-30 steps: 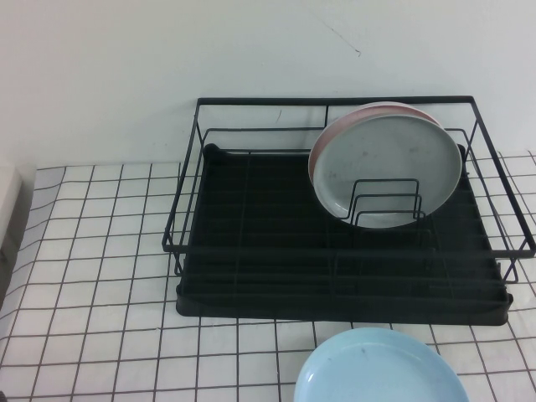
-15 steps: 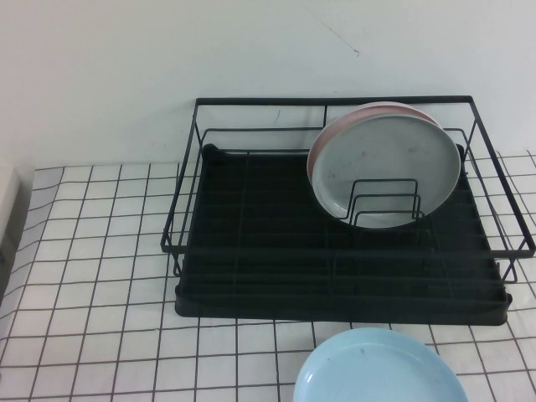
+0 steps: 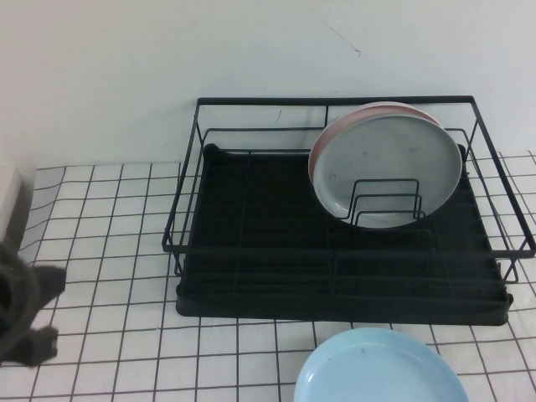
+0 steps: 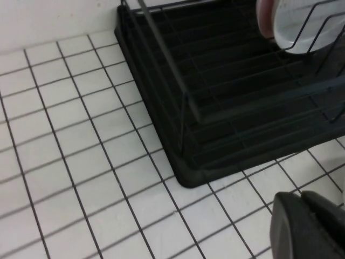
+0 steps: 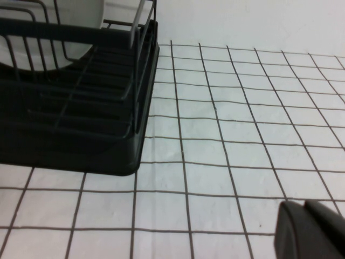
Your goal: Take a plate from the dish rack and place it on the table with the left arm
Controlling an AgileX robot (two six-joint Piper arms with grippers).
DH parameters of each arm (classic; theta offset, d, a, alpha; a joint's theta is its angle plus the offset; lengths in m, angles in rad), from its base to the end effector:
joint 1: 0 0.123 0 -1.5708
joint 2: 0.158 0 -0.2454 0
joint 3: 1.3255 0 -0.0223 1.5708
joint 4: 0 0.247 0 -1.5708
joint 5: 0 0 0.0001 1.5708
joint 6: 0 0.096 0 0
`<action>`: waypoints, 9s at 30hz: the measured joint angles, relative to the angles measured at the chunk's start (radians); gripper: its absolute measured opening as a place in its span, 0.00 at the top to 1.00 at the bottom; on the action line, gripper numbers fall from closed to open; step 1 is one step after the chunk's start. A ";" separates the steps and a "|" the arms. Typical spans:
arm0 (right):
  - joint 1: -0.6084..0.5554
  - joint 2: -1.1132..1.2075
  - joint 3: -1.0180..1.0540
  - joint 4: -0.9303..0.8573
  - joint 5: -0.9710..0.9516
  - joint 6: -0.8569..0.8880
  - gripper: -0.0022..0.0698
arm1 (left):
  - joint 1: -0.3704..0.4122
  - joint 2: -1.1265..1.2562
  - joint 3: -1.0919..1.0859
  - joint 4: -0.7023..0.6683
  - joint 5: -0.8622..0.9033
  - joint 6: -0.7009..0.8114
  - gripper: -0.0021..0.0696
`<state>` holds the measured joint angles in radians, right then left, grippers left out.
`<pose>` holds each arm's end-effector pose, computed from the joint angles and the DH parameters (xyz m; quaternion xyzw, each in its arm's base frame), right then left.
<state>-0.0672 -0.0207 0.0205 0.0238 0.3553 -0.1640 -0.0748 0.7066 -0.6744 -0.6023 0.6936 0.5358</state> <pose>0.0934 -0.0055 0.1749 -0.0321 0.7945 -0.0599 0.6034 0.1595 -0.0469 0.2991 0.1434 0.8493 -0.1667 0.4800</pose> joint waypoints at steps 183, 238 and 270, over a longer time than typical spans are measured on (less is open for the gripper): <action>0.000 0.000 0.000 0.000 0.000 0.000 0.97 | -0.523 1.097 -1.169 -0.037 0.538 0.119 0.84; 0.000 0.000 0.000 0.000 0.000 0.000 0.97 | -0.660 1.022 -0.823 0.131 0.197 0.034 0.28; 0.000 0.000 0.000 0.000 0.000 0.000 0.97 | -0.660 0.105 0.209 0.140 -0.595 -0.038 0.97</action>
<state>-0.0672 -0.0207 0.0205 0.0238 0.3553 -0.1640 -0.7344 0.8113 -0.4657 -0.4618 0.0983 0.4978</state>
